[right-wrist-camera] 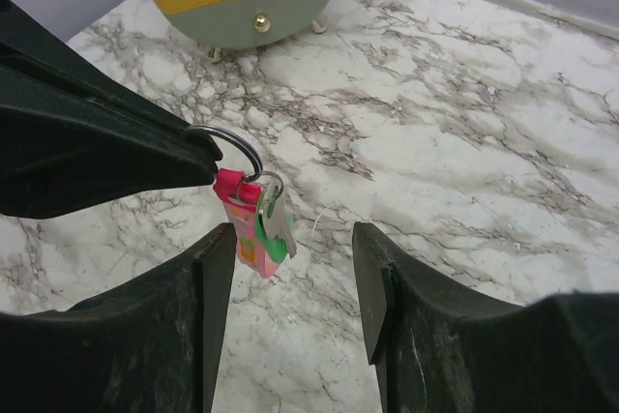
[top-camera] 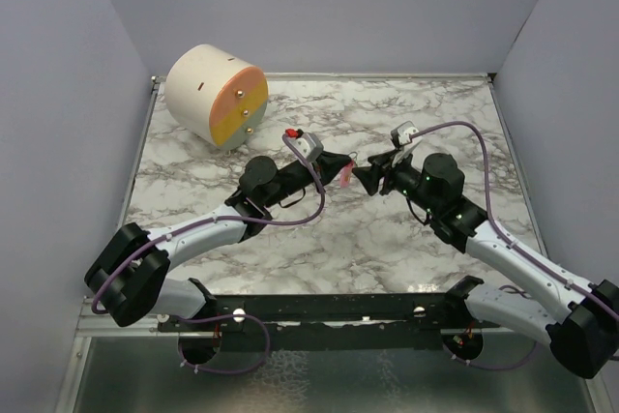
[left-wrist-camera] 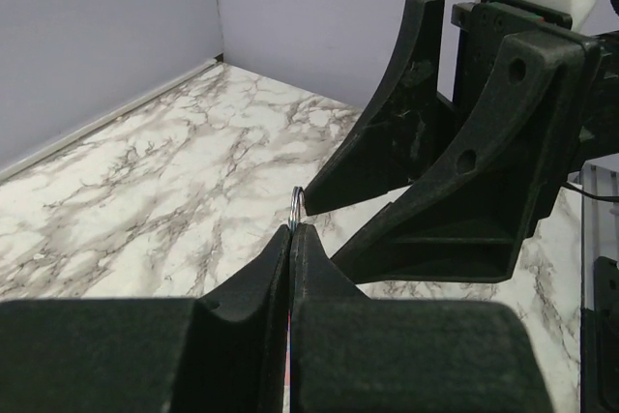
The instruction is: Put the keys on the keyring
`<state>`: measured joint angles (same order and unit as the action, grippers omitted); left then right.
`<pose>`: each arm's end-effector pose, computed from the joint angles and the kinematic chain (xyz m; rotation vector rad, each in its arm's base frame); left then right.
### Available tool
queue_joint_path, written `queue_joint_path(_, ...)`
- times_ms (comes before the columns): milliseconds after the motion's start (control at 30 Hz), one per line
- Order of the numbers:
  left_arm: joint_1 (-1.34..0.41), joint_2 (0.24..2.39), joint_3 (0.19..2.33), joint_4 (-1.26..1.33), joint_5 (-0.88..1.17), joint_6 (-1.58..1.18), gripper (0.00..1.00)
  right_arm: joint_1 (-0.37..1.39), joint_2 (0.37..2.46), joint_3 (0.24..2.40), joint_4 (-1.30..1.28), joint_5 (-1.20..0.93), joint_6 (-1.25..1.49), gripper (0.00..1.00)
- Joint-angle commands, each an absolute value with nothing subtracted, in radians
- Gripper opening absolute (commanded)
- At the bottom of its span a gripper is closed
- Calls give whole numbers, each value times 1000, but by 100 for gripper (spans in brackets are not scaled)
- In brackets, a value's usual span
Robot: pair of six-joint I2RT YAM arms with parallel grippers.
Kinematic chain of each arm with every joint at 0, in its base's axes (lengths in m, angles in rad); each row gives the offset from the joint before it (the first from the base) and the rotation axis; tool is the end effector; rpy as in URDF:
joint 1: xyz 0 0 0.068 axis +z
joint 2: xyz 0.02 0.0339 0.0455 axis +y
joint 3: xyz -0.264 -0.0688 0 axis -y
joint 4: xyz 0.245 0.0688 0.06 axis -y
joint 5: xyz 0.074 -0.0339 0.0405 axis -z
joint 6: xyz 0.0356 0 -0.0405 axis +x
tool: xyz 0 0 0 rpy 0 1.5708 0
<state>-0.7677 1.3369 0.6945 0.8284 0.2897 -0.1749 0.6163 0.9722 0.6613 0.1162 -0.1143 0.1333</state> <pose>0.2068 -0.2137 0.2916 0.6641 1.3057 -0.9773 0.1855 0.1363 0.2926 -0.5148 1.7346 0.6401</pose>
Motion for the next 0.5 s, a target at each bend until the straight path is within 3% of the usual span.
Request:
queue_joint_path(0,-765,1308,730,825,316,-204,0,618,992,662,161,-142,124,51)
queue_joint_path(467,-765,1283,742,792,298,-224,0,618,1006,656,164,-114,129,36)
